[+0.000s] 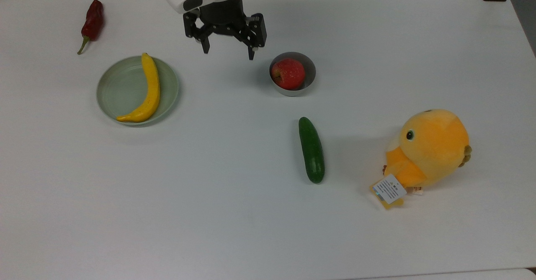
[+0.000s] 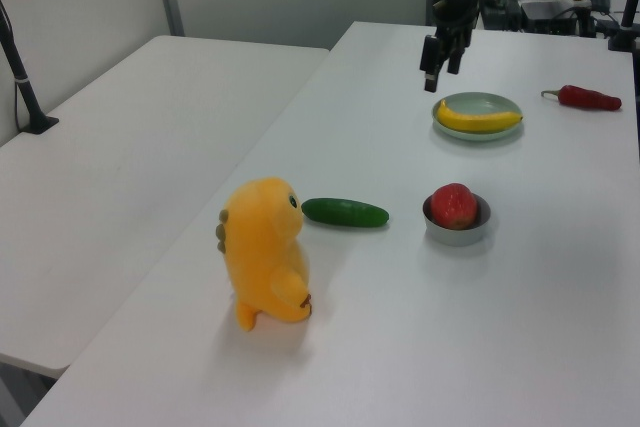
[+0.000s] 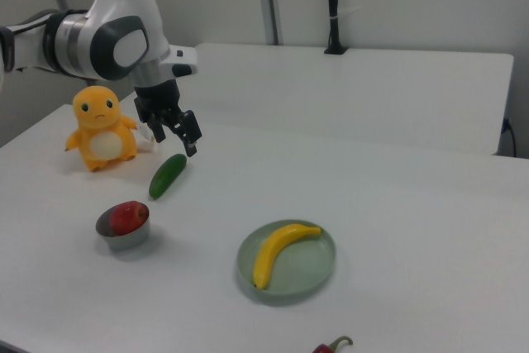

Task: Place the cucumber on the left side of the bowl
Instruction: 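Move the open gripper down toward the green cucumber, then close the gripper around the middle of the cucumber and lift it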

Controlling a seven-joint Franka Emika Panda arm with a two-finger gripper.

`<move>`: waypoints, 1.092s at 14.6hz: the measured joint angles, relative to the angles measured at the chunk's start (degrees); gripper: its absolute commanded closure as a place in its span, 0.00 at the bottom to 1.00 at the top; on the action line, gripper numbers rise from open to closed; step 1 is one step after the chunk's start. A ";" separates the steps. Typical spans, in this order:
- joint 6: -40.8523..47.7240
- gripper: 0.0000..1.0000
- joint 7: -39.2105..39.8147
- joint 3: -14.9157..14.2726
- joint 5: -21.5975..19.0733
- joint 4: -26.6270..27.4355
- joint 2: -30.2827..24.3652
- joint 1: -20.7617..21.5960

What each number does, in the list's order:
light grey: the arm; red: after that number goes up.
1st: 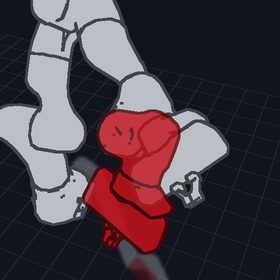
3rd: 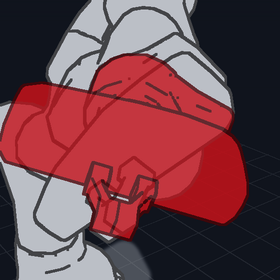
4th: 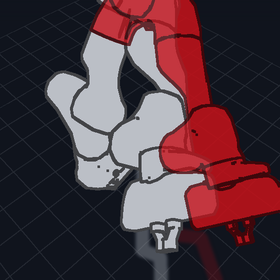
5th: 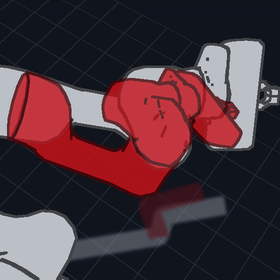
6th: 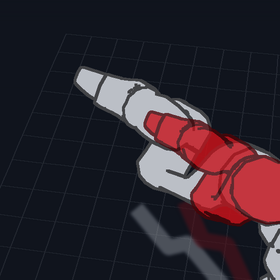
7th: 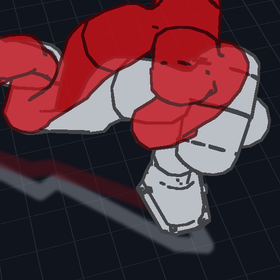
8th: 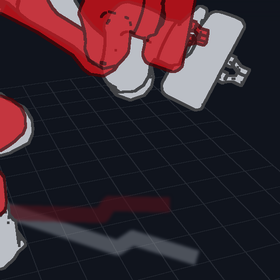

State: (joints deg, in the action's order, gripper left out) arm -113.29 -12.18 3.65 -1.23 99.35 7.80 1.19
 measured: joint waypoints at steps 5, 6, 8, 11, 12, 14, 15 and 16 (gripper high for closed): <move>-14.67 0.00 -1.17 1.62 -0.01 0.35 6.00 2.64; -16.97 0.00 -3.40 1.70 0.01 -1.14 9.08 4.09; -18.63 0.00 -6.51 1.72 0.33 -5.54 14.16 5.90; -21.13 0.00 -8.92 1.78 0.69 -8.84 17.68 7.85; -21.49 0.00 -9.87 1.80 1.66 -9.21 18.38 8.77; -21.61 0.00 -12.34 1.84 4.24 -9.31 19.49 10.61; -21.65 0.00 -13.47 1.85 5.35 -9.32 20.08 11.46; -21.71 0.00 -14.13 1.86 6.34 -9.33 20.72 12.12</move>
State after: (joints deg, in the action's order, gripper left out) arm -135.00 -26.31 5.50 5.10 90.03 28.51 13.31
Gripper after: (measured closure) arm 0.000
